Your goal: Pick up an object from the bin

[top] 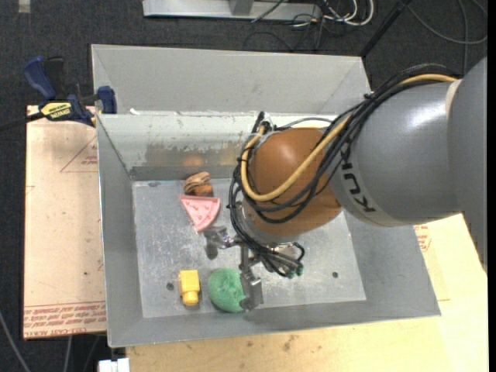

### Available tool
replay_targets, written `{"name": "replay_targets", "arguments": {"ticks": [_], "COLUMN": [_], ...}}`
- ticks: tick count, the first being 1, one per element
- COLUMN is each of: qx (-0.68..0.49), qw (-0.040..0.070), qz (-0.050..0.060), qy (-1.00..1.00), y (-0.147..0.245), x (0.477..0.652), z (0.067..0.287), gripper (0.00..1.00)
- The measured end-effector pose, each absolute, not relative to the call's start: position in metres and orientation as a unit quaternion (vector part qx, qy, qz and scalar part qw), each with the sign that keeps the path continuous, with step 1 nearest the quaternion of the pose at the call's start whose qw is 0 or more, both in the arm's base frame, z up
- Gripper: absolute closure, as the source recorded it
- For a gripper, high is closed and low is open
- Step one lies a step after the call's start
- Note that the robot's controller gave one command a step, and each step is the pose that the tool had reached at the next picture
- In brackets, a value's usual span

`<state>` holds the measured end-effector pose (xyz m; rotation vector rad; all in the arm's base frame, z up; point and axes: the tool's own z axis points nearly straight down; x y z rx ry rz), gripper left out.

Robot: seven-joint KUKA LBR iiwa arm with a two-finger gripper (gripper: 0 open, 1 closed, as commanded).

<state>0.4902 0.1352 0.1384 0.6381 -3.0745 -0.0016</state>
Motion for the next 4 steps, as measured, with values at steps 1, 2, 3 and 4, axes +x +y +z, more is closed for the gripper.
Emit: {"name": "replay_targets", "arguments": {"ticks": [1,2,3,4], "qx": [0.274,0.205,0.286,0.286], "qw": [0.000,-0.001,-0.008,-0.008], "qz": [0.001,-0.001,-0.003,-0.003], "qy": [-0.962,-0.979,-0.958,-0.958], "y": [0.135,0.130,0.124,0.124], "x": [0.495,0.489,0.485,0.485], "z": [0.140,0.097,0.076,0.076], "gripper": [0.00,0.00,1.00,1.00]}}
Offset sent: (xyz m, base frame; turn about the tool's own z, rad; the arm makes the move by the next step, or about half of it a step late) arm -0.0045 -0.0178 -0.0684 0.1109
